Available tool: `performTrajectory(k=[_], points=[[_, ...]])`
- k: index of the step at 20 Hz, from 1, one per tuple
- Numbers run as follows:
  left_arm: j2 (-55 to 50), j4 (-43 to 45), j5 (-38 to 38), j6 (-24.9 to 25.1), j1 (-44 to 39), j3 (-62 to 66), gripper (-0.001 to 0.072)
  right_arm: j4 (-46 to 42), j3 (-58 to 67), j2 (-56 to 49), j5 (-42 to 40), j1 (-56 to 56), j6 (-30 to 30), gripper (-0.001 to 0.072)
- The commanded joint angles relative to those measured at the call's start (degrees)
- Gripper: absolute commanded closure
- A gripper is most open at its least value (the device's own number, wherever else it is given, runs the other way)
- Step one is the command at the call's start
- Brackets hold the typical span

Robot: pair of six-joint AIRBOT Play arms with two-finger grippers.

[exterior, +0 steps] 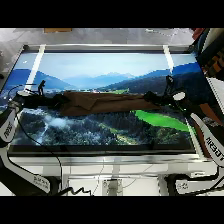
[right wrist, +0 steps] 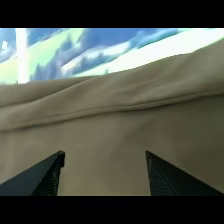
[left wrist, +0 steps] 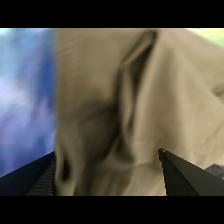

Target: Fold the clothes and pants, and hang the long-sleeved shirts on hangers.

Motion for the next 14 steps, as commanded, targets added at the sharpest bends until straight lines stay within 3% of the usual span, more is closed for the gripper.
performTrajectory(k=[1,3,5,7,8,10,11,14], points=[[-2.1,-2.4,0.6,3.3,-2.4,0.8,-0.0001,-0.9,2.8,0.0,5.0,0.2,-0.7,0.0144],[-2.3,-2.4,0.6,3.3,-4.3,0.8,0.0038,-1.7,4.1,0.0,4.9,1.2,-0.7,0.0165],[-2.3,-2.8,0.6,4.6,-6.2,0.9,0.0258,-2.2,4.5,0.0,4.4,3.1,-0.7,0.0171],[-2.1,-5.9,-0.8,4.6,-7.4,0.9,0.062,-4.3,4.5,0.0,3.0,5.8,-0.7,0.0316],[-1.7,-8.3,-2.1,5.0,-7.7,0.9,0.0691,-5.6,4.5,0.0,2.1,7.5,-0.7,0.0351],[0.1,-10.4,-5.0,7.3,-7.8,1.4,0.0693,-6.3,4.6,-0.1,0.0,11.1,-0.6,0.0638],[1.7,-10.2,-5.4,7.3,-7.6,1.4,0.0694,-6.2,4.6,-0.1,-1.9,13.1,-0.5,0.0696],[9.2,-5.7,-6.9,1.9,-7.3,1.4,0.0694,-6.2,4.6,-0.1,-10.0,19.1,1.1,0.0697]])
